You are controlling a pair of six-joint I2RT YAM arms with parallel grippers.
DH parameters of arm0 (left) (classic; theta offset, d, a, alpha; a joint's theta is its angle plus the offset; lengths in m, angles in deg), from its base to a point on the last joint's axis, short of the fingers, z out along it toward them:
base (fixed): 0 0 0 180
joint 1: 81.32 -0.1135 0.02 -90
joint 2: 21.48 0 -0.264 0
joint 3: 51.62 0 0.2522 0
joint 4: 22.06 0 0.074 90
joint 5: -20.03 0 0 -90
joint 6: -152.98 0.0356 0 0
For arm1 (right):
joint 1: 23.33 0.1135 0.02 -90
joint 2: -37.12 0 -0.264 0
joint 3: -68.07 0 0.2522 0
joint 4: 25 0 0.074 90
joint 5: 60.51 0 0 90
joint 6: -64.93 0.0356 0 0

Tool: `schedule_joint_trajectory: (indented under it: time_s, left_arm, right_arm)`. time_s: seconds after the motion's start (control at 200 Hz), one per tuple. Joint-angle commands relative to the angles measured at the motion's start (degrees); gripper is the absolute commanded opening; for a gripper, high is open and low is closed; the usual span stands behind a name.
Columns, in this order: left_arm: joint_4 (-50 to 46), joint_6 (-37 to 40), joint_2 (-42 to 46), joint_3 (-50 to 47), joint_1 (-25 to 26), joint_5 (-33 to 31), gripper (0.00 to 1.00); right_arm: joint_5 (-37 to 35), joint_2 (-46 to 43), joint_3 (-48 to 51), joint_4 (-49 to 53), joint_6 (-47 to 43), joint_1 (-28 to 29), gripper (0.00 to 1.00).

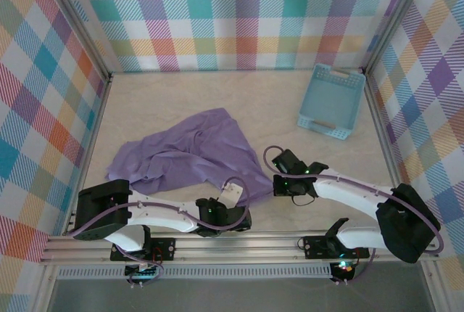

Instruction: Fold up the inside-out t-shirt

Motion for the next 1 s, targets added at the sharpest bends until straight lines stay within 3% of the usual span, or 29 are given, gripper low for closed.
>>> schedule_joint_trajectory:
  time_s: [0.0, 0.195, 0.27, 0.435, 0.695, 0.9, 0.995]
  left_arm:
    - [4.9, 1.6, 0.7, -1.4, 0.6, 4.2, 0.27]
    - [2.2, 1.8, 7.8, -3.3, -0.1, 0.5, 0.42]
    - [1.5, 2.1, 11.1, -4.3, -3.0, 0.6, 0.46]
    - [-5.6, -1.0, 15.7, -3.6, -12.9, -0.7, 0.50]
    - [-11.9, 0.7, 24.6, -6.5, -35.9, 8.3, 0.62]
    - [-8.4, 1.0, 21.4, -8.7, -48.5, 16.3, 0.66]
    - [-5.7, 0.4, 17.1, -8.4, -52.4, 19.9, 0.66]
  right_arm:
    - [4.4, -1.8, 1.3, -1.8, 1.3, -0.1, 0.16]
    - [3.0, -7.8, -0.8, 1.9, -1.0, -0.1, 0.43]
    - [1.2, -8.0, -2.3, 2.2, -2.6, -0.4, 0.49]
    - [2.1, 0.3, -9.1, -0.2, -6.7, -3.7, 0.49]
    - [4.5, 18.2, -23.2, -3.5, -9.7, -6.0, 0.46]
    - [4.4, 29.6, -30.7, -2.0, -10.8, -6.0, 0.45]
    - [4.4, 33.2, -32.9, -1.1, -11.1, -6.1, 0.40]
